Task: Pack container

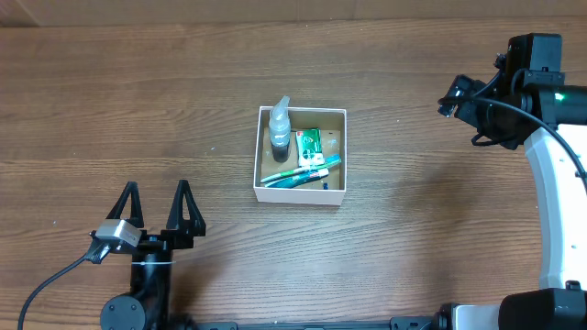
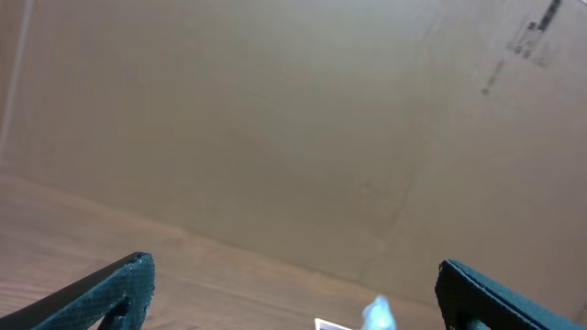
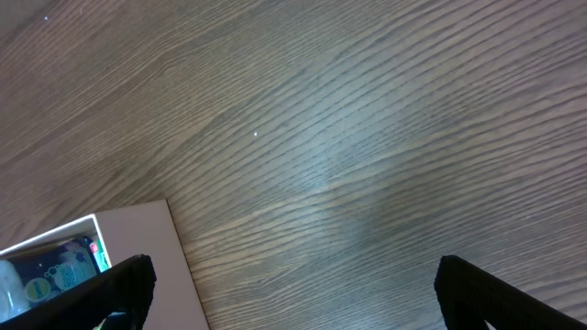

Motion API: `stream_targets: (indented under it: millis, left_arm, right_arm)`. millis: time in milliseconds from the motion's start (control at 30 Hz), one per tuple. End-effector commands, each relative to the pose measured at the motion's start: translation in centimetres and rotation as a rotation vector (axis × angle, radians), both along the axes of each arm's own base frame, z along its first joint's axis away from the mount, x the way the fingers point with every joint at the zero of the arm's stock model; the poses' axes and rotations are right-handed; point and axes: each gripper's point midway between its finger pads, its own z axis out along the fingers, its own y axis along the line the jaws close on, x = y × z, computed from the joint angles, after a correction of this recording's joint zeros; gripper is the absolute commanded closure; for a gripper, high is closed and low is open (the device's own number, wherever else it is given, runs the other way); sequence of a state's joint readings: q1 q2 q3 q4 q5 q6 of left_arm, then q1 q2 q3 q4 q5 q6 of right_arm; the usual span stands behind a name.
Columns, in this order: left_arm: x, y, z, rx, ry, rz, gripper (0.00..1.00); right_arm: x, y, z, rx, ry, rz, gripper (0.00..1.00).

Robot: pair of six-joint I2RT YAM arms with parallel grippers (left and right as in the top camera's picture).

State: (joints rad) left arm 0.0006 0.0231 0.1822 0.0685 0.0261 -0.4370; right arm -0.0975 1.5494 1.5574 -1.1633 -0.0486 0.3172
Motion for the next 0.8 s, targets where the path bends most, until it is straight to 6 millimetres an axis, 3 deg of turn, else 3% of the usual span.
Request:
stream_targets:
  millis: [0, 333, 533, 767]
  left_arm:
    - [0.4, 0.3, -1.6, -0.001, 0.015, 0.006, 0.0]
    - [1.8, 0.2, -8.6, -0.004, 0.177, -0.003, 0.0]
    - [1.8, 0.9, -11.7, -0.01, 0.302, 0.037, 0.0]
    - [1.8, 0.9, -11.7, 0.056, 0.304, 0.042, 0.0]
  right_arm:
    - [0.2, 0.0, 0.6, 0.001, -0.022, 0.004, 0.0]
    - [0.2, 0.0, 0.6, 0.001, -0.022, 0.004, 0.0]
    - [0.2, 0.0, 0.6, 0.001, -0.021, 0.004, 0.0]
    - [0.2, 0.0, 0.6, 0.001, -0.021, 0.004, 0.0]
